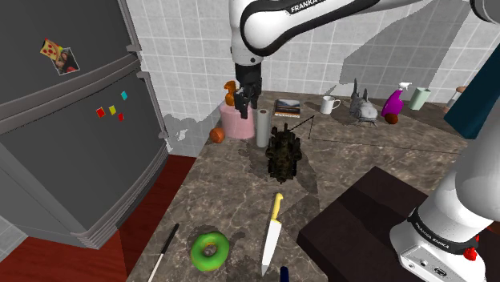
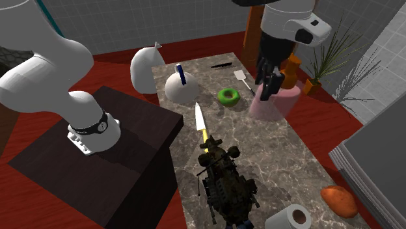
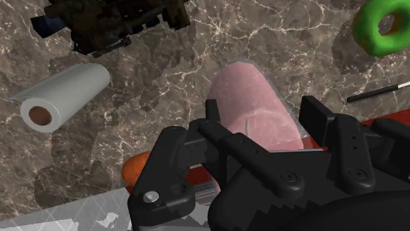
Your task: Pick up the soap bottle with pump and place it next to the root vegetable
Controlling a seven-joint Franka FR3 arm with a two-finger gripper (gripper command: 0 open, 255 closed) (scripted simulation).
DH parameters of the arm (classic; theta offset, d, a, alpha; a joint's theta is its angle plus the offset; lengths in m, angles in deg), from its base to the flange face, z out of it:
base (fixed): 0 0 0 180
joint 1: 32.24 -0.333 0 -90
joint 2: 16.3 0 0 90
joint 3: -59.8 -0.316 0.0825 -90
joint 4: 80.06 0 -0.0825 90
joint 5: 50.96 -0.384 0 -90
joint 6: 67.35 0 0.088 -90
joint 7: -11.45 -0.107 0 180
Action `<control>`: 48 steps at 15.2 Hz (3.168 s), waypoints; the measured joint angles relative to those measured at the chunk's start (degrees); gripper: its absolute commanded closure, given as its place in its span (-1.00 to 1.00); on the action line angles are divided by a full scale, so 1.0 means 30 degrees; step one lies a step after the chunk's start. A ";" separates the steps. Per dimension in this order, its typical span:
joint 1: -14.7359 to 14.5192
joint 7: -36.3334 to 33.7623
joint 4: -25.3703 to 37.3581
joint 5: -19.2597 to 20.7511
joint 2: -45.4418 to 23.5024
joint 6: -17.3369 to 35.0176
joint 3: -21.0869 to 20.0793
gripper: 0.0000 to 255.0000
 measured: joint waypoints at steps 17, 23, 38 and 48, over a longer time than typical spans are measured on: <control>0.1127 0.3745 1.3024 0.1712 -0.9251 -0.3786 0.1823 1.00; 0.1248 0.3654 1.1712 0.1772 -0.9368 -0.2374 0.1860 1.00; 0.1337 0.3310 0.9268 0.2070 -1.0272 0.0938 0.2029 1.00; 0.1277 0.3082 0.8489 0.2348 -1.1366 0.2792 0.2214 1.00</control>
